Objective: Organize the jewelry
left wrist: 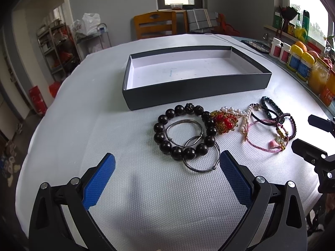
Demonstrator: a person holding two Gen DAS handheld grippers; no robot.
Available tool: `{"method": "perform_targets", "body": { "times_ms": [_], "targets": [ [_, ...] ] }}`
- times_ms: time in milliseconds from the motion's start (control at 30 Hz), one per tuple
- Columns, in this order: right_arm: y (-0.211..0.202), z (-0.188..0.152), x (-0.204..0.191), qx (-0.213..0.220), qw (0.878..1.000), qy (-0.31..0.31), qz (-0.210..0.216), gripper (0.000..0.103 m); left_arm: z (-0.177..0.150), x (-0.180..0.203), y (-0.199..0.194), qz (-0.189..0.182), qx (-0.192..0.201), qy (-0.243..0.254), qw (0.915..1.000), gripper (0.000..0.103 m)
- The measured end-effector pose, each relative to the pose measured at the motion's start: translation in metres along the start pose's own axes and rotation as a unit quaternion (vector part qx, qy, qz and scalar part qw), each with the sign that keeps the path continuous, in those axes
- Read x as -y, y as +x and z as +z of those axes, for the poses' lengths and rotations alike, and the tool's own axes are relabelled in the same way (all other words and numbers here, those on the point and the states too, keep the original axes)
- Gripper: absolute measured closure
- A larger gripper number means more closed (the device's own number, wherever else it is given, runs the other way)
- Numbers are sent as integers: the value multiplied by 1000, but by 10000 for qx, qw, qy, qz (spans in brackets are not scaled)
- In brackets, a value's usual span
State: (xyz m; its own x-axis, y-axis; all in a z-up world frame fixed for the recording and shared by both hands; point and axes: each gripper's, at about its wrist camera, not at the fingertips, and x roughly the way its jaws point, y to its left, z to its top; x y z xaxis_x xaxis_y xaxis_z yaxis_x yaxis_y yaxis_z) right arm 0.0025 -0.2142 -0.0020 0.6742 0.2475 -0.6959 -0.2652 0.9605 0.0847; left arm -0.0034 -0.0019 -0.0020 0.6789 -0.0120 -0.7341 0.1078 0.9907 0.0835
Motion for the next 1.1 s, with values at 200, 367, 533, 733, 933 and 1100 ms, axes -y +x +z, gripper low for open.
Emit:
{"method": "perform_targets", "body": {
  "times_ms": [200,367,533,733,933,1100],
  "targets": [
    [0,0,0,-1,10000,0,-2,6,0,-1,0,-9,-9,8,10000,2],
    [0,2,-1,20,10000,-50,29,6,3,-3,-2,-50,61,61,9999,2],
    [-1,12,-1,164,9994,-286,62,6,11,-15,-7,-250,346,69,9991,2],
    [14,26,9,41,9991,-395,143,6,25,-27,3,-423,305,43,9986,2],
    [21,41,19,-20,9989,-375,263,6,35,-29,19,-527,32,230,9983,3],
    [25,42,20,-9,9988,-418,272,17,41,-36,31,-530,-9,234,9983,8]
  ]
}}
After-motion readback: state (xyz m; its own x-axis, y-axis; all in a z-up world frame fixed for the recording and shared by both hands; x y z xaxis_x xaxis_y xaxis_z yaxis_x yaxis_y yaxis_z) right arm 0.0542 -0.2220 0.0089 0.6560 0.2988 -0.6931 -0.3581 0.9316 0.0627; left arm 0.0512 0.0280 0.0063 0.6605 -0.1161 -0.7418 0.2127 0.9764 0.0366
